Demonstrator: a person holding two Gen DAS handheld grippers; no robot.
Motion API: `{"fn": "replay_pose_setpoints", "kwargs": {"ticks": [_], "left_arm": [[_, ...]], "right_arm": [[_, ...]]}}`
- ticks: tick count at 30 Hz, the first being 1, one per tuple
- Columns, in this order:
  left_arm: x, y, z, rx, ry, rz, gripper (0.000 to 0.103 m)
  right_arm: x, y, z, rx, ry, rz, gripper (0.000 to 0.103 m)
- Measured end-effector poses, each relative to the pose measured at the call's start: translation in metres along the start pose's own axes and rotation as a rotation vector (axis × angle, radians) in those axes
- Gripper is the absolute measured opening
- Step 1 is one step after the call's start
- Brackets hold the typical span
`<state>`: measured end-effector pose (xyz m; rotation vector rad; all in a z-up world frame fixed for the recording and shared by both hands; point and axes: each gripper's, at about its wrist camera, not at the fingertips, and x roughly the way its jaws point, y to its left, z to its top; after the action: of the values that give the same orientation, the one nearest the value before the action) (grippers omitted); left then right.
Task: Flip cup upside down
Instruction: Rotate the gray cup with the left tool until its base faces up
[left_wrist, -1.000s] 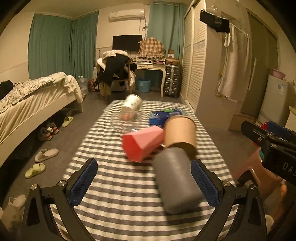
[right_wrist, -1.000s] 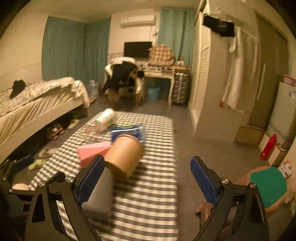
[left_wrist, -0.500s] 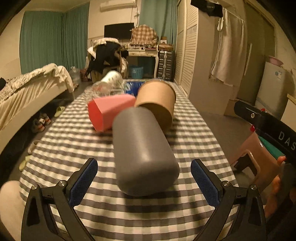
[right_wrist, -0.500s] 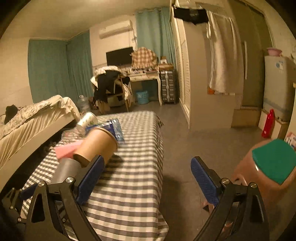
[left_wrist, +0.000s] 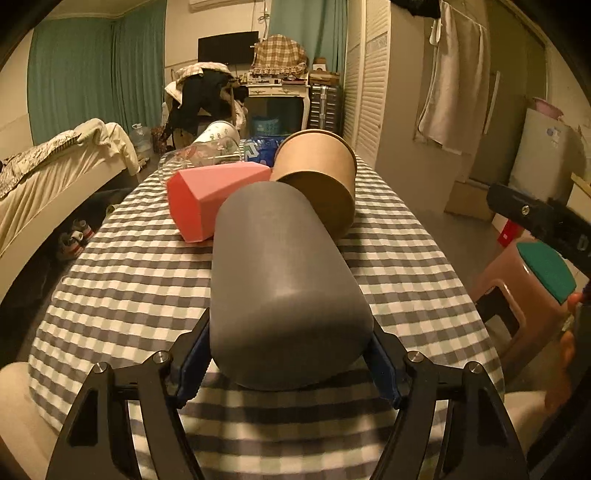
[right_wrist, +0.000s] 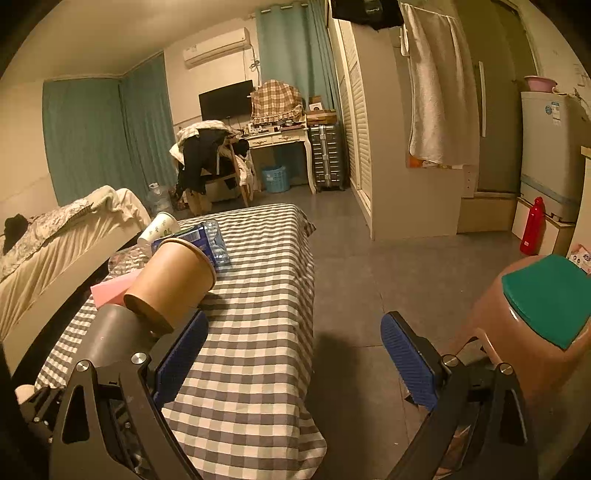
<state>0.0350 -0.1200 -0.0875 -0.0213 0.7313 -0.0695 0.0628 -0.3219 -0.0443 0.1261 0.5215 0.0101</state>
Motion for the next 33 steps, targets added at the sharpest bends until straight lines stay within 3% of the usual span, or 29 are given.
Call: {"fn": "replay_pose_setpoints", "kwargs": {"ticks": [8,10,17,20,22,26,31,33], "left_arm": [[-0.025,0.021,0.020,0.010,-0.037,0.026,0.075],[-0.028,0.026,0.024,0.020,-0.057,0.037,0.069],[-0.023,0.039,0.033,-0.006,-0.039,0.034,0.066],[-0.028,0.039,0.028,-0.011,-0.044,0.023,0.071],[-0.033,0.036,0.020,0.011,-0.047,0.027,0.086],[-0.042,0.031,0.001,0.063,-0.073,0.056,0.088],[-0.025,0.040,-0.021,0.049,-0.002,0.041,0.088],[-0.019,0.044,-0.028,0.034,0.010,0.032,0.083]], "right_arm": [[0.006,0.004,-0.003,-0.015,0.025,-0.021,0.095],[0.008,0.007,-0.004,-0.027,0.028,-0.022,0.095],[0.010,0.012,-0.007,-0.046,0.039,-0.026,0.095],[0.010,0.012,-0.008,-0.047,0.040,-0.032,0.095],[0.012,0.011,-0.008,-0.044,0.047,-0.035,0.095],[0.013,0.011,-0.009,-0.046,0.055,-0.034,0.095],[0.013,0.014,-0.009,-0.054,0.057,-0.034,0.095],[0.013,0.015,-0.009,-0.055,0.056,-0.036,0.095]]}}
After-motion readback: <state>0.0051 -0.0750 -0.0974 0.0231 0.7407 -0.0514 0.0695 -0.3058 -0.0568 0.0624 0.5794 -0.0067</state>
